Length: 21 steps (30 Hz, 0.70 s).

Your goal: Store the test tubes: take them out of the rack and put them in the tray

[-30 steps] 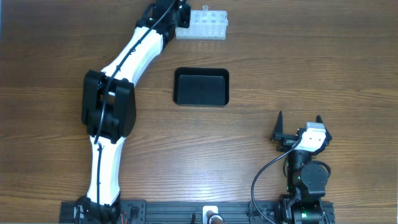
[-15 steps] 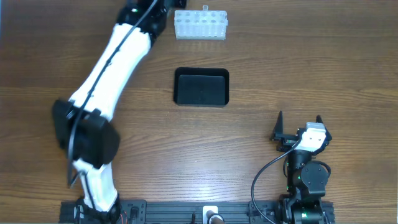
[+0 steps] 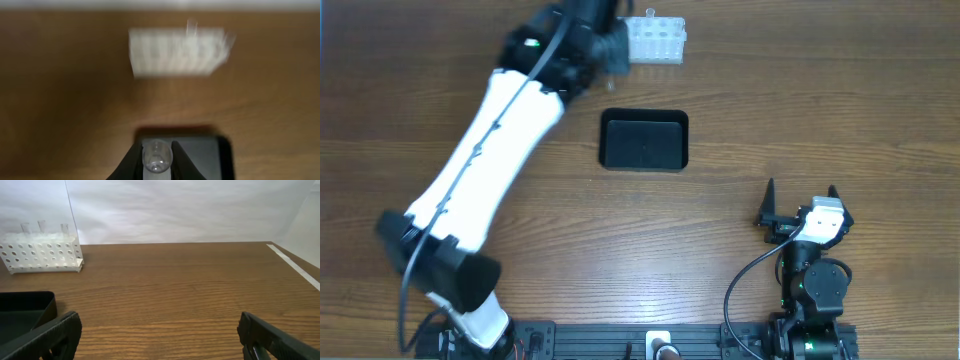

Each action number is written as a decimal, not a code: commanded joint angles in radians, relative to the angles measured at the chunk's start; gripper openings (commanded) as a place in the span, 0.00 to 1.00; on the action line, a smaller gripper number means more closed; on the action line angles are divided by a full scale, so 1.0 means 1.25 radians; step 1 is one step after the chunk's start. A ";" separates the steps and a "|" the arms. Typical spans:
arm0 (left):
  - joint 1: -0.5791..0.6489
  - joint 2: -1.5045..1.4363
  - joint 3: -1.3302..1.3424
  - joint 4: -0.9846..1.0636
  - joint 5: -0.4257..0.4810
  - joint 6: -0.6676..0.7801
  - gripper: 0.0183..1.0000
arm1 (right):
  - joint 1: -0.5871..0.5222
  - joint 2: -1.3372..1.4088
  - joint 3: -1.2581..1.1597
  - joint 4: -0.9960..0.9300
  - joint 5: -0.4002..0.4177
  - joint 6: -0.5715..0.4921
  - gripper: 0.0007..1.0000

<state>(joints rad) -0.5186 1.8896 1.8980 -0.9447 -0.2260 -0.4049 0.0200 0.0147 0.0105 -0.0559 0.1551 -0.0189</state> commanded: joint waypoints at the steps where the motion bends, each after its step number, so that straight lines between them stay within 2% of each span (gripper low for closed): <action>1: -0.021 0.085 -0.020 -0.012 -0.024 -0.043 0.13 | -0.006 -0.006 -0.005 -0.003 -0.003 0.002 0.99; 12: -0.032 0.154 -0.033 -0.049 -0.023 -0.069 0.15 | -0.006 -0.006 -0.005 -0.003 -0.003 0.002 0.99; 21: -0.030 0.157 -0.144 0.021 -0.021 -0.101 0.15 | -0.006 -0.006 -0.005 -0.003 -0.003 0.002 0.99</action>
<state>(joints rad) -0.5545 2.0708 1.7386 -0.9257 -0.2409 -0.5140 0.0200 0.0147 0.0105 -0.0559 0.1551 -0.0189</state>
